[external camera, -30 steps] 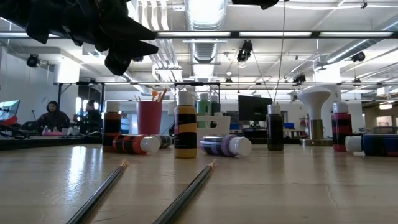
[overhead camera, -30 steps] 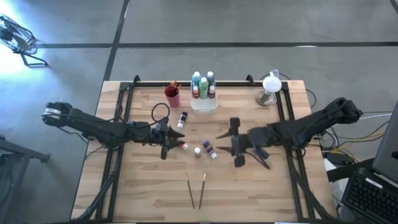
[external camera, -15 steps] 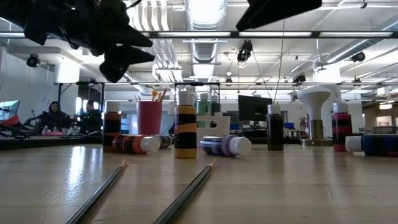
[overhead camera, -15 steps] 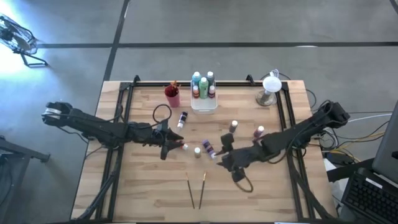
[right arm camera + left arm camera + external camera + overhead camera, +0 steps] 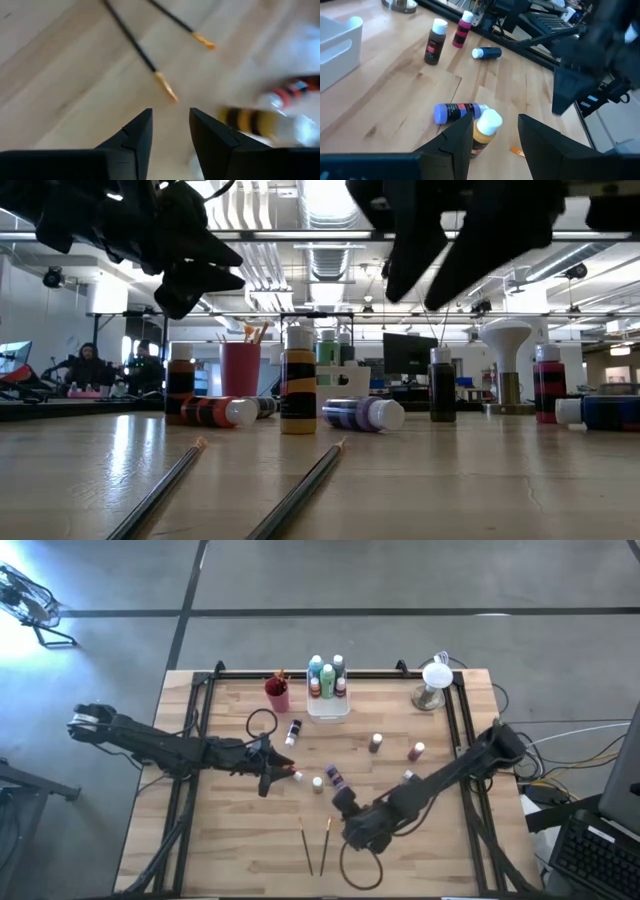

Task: Pick & Place Paint Supplies
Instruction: Put the gold paint brush into the pink cup

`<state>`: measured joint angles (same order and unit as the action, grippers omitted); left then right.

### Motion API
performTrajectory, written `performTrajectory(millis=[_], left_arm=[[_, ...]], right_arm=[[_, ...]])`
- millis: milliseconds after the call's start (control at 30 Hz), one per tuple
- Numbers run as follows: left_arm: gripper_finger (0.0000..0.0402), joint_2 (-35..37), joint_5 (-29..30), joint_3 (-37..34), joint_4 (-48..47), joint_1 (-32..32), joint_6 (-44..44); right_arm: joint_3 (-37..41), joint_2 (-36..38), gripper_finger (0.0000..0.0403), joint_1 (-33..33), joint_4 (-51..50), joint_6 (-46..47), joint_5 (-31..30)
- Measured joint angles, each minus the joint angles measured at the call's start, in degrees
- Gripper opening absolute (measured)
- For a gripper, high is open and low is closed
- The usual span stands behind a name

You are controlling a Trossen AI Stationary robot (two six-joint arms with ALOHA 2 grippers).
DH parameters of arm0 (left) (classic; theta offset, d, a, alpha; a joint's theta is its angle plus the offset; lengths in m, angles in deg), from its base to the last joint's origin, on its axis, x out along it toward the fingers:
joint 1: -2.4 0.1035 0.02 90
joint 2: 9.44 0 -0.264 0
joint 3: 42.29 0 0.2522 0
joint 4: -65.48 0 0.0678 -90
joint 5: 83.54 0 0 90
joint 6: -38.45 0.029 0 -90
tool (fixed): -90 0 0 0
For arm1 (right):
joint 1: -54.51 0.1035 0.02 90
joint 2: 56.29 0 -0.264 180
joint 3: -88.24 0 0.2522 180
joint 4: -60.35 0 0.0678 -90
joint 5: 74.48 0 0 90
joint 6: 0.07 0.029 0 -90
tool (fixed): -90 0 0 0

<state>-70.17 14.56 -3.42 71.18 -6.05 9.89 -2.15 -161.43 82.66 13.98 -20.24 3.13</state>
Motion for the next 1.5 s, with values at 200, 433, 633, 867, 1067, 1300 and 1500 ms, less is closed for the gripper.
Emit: performTrajectory(millis=[200, 433, 633, 867, 1067, 1300, 1500], left_arm=[[0.0161, 0.0, 0.1, 0.0, -1.3, 0.0, -1.5], [0.0161, -0.3, -0.8, 2.6, -4.5, -3.1, 3.8], [0.0161, -5.8, 1.8, 14.4, -18.9, -11.1, 13.0], [0.0161, -22.4, 7.9, 33.0, -34.4, -20.6, 25.4], [0.0161, -35.4, 8.6, 48.0, -43.6, -21.4, 33.3], [0.0161, -45.6, 18.5, 59.6, -50.6, -18.1, 14.9], [0.0161, -47.5, 21.5, 62.5, -51.1, -16.7, -14.6]], right_arm=[[-2.9, -5.4, 0.0126, 0.0, 0.1, -4.3, 0.9], [-2.1, -3.9, 0.0145, -0.4, -6.3, 7.4, -1.0], [5.4, 3.3, 0.0136, -1.4, -6.4, 21.5, -2.9], [14.1, 11.4, 0.0122, -3.5, -4.7, 29.2, -6.0], [21.0, 19.9, 0.0129, -4.2, 1.9, 33.5, -5.8], [28.0, 29.0, 0.0149, -4.0, 9.0, 39.5, -5.8], [31.1, 33.4, 0.0155, -4.0, 9.1, 40.1, -7.7]])
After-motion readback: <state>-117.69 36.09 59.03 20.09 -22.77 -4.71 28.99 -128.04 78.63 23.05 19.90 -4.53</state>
